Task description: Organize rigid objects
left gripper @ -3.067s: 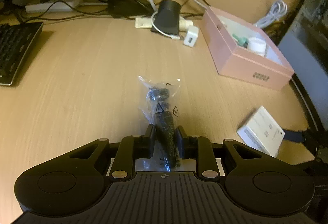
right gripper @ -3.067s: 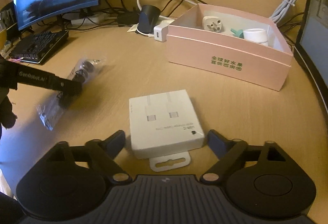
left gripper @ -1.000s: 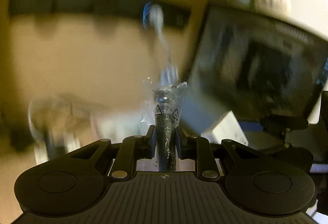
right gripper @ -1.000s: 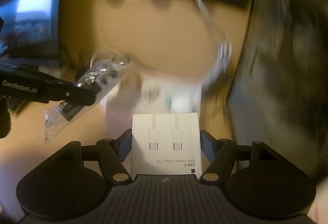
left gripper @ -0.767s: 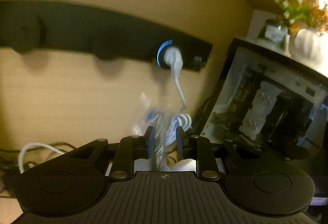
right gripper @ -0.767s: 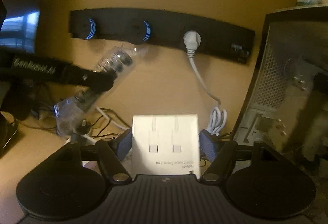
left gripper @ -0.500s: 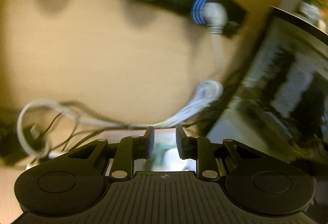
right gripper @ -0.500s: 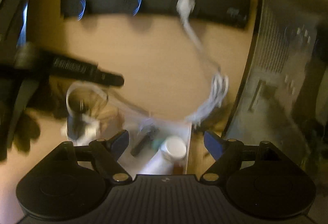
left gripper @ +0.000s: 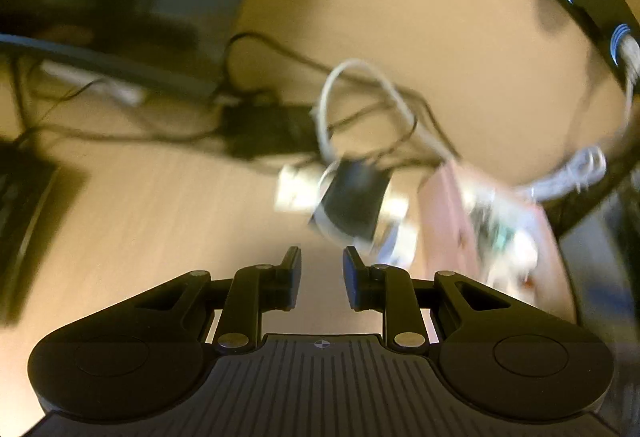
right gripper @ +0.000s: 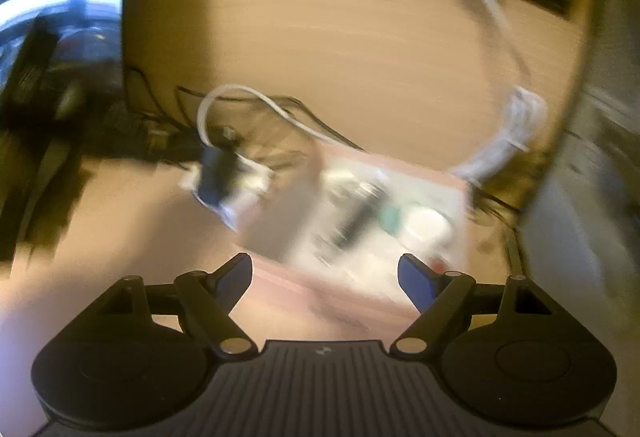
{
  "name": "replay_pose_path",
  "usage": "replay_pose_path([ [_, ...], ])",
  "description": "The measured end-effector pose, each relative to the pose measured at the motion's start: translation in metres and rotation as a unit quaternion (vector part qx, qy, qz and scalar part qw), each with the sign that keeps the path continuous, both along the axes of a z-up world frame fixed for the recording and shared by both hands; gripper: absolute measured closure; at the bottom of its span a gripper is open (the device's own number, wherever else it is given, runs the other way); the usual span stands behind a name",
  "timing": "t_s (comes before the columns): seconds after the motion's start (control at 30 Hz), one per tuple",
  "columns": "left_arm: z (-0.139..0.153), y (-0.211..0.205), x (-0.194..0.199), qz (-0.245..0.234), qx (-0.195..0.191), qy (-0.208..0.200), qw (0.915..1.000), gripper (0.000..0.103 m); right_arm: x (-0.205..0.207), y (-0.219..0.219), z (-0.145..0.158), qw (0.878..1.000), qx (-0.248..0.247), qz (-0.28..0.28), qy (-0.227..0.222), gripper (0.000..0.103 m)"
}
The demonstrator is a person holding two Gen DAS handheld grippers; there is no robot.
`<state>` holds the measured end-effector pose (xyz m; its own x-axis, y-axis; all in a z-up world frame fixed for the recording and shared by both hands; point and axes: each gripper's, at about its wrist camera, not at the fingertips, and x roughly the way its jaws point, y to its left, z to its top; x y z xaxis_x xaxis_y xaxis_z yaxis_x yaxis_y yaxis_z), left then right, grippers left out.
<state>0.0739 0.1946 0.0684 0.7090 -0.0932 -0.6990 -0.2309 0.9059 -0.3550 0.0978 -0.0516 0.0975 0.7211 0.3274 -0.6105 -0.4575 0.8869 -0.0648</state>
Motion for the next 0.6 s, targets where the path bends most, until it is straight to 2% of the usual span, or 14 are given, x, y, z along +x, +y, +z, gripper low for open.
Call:
replay_pose_path([
  [0.1,-0.005,0.003,-0.033,-0.02,0.0,0.006,0.9998,0.078,0.032,0.054,-0.003,0.999,0.017,0.042,0.021,0.022],
  [0.2,-0.01,0.012,-0.065,-0.037,-0.026,0.013,0.9989,0.078,0.077,0.109,-0.017,0.995,0.032,0.063,0.064,0.022],
  [0.3,-0.016,0.026,-0.085,-0.043,-0.055,0.018,0.9974,0.078,0.124,0.148,-0.036,0.996,0.025,0.007,0.083,0.022],
  [0.4,-0.021,0.044,-0.102,-0.041,-0.055,0.021,0.9974,0.078,0.167,0.166,-0.058,0.992,0.003,-0.049,0.118,0.022],
  [0.47,-0.024,0.056,-0.111,-0.031,-0.057,0.027,0.9975,0.078,0.186,0.172,-0.074,0.986,-0.013,-0.057,0.159,0.023],
  [0.57,-0.031,0.07,-0.121,-0.012,-0.07,0.034,0.9969,0.078,0.187,0.174,-0.078,0.985,-0.011,-0.055,0.164,0.022],
  [0.6,-0.034,0.074,-0.122,-0.008,-0.072,0.038,0.9967,0.078,0.184,0.175,-0.078,0.985,-0.017,-0.052,0.165,0.027],
])
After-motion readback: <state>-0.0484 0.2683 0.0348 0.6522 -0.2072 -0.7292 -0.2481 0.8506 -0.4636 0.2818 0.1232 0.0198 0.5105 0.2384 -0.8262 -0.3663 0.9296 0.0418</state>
